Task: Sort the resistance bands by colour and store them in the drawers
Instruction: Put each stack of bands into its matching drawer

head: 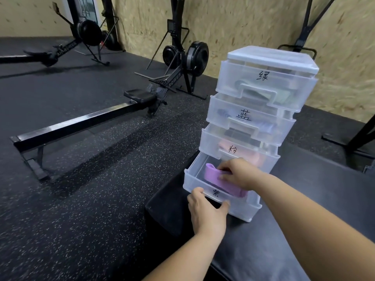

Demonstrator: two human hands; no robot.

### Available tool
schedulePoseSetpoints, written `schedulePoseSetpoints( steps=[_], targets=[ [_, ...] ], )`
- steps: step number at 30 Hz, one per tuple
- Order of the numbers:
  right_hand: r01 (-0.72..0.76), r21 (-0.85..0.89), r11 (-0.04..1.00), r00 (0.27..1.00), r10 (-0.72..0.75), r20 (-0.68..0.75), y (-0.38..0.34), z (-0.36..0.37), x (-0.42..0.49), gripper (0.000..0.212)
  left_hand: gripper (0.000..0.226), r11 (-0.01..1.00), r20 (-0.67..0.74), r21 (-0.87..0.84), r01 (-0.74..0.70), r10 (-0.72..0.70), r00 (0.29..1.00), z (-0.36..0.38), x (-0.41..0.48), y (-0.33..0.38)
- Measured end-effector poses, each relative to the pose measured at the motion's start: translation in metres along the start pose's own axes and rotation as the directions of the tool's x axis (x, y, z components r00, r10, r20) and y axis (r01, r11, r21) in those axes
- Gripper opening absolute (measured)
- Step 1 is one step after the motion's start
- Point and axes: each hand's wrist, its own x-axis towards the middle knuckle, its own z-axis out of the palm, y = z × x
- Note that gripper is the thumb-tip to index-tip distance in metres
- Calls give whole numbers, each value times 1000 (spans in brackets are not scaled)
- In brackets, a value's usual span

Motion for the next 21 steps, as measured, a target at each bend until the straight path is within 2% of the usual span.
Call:
schedulePoseSetpoints(
  steps=[2,4,7,10,14,21],
  targets=[
    [9,50,999,1000,-9,1,2,2,4,22,76,1000,-25,5,-13,13,1000,2,2,-2],
    [3,9,1000,998,-4,69,2,10,7,24,76,999,-37,15,-28,29,999,2,3,-4],
    [-69,-62,996,987,77,143,4,29,8,11,75,998,-33,50,-48,50,998,1,5,-5],
    [-140,-16,990,985,141,97,7,32,6,16,77,994,-16,95,-54,56,998,-2,7,-3],
    [-151,5,988,987,151,52,5,20,-12,42,74,989,42,142,-48,43,998,-13,8,5],
    [-154,35,987,988,154,9,-7,-2,-65,53,83,961,124,254,-109,79,989,-46,-4,17]
  ],
)
